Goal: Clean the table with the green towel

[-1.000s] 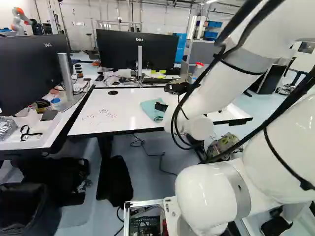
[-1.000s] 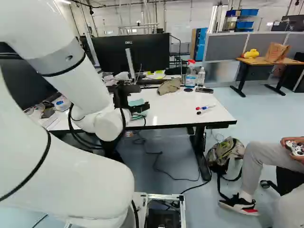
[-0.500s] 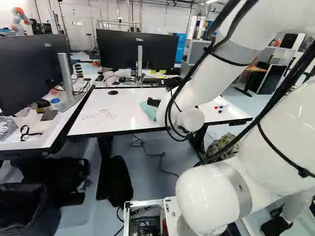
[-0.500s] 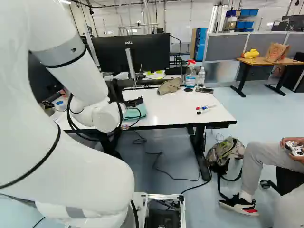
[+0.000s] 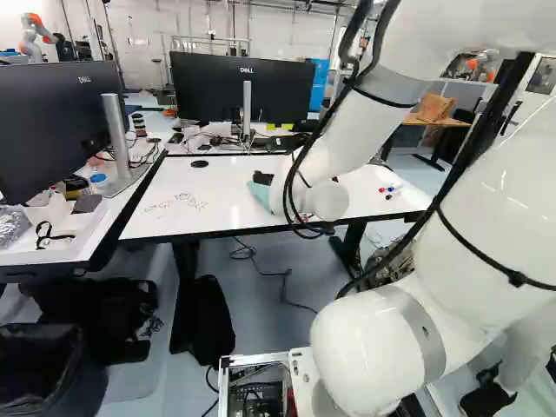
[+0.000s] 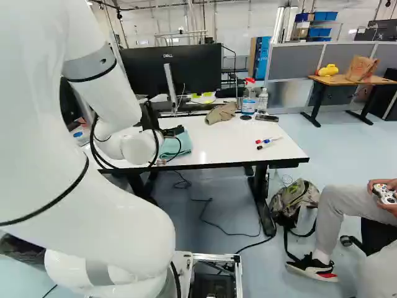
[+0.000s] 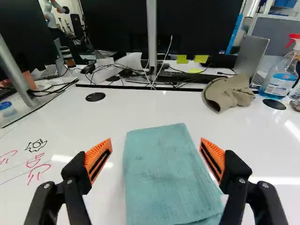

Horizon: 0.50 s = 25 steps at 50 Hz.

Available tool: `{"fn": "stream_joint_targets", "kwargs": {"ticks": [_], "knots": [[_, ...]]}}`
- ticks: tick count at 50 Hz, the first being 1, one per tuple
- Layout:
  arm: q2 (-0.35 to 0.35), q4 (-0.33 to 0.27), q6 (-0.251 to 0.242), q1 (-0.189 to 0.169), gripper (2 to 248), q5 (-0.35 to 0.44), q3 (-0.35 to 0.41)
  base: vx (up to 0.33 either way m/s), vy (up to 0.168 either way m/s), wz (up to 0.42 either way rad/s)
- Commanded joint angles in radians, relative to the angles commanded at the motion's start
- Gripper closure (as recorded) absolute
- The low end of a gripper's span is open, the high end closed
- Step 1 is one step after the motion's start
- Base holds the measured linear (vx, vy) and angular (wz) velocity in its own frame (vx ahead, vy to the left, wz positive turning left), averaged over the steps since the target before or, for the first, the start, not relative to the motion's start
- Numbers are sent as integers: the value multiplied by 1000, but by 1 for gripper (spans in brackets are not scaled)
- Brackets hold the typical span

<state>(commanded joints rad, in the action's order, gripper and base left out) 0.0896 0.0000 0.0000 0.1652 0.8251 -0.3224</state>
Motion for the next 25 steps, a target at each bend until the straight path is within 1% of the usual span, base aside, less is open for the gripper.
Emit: {"fn": "stream_joint_targets", "kwargs": {"ticks": [25], "knots": [[-65,0,0,-6,3,-153,-63,0,0,0]]}}
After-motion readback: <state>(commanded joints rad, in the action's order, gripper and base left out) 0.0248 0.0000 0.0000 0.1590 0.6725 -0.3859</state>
